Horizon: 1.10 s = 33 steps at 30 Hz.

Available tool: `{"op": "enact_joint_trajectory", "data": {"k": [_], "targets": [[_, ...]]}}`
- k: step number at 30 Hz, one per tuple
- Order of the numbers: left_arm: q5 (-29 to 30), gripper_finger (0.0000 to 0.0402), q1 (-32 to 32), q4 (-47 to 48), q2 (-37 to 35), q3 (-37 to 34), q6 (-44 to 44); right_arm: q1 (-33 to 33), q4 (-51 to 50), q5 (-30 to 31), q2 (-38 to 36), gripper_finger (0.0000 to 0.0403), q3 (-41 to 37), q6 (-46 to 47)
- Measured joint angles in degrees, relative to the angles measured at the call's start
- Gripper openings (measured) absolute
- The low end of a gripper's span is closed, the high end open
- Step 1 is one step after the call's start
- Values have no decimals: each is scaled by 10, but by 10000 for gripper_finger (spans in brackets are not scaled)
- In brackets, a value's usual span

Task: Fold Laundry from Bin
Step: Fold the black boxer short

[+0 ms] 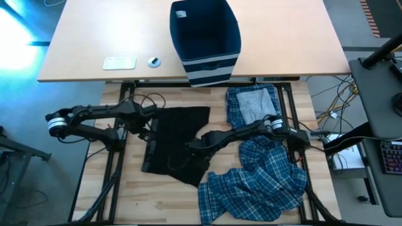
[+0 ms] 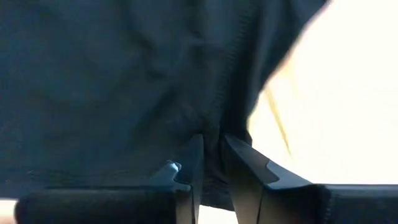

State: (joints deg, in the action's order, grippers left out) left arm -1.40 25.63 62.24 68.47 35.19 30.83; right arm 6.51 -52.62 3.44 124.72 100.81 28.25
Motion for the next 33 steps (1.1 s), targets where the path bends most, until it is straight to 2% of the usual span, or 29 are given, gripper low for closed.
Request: {"op": "enact_joint_trajectory", "data": {"k": [5, 8, 11, 16, 18, 22, 28, 30, 33], "targets": [[-27, 212, -75, -34, -99, 23, -50, 6, -11, 8, -58, 87, -8, -29], [-37, 214, -142, -104, -159, 20, -60, 4, 7, 41, -82, 109, -12, -55], [-48, 207, -207, -185, -189, 1, -44, 3, 45, 56, -85, 124, -20, -64], [11, 193, -280, -214, -177, -35, -29, 2, 137, 27, -82, 127, -61, -52], [6, 191, -298, -213, -167, -55, -22, 2, 169, 2, -69, 128, -89, -34], [-29, 190, -331, -252, -147, -71, 28, 5, 205, -11, -54, 128, -121, -19], [-37, 190, -391, -256, -112, -61, 58, -31, 203, -13, -43, 128, -125, -111], [-30, 190, -407, -258, -108, -43, 64, -50, 176, -11, -44, 128, -111, -145], [11, 190, -423, -279, -107, -22, 68, -69, 95, -5, -48, 128, -76, -199]]}}
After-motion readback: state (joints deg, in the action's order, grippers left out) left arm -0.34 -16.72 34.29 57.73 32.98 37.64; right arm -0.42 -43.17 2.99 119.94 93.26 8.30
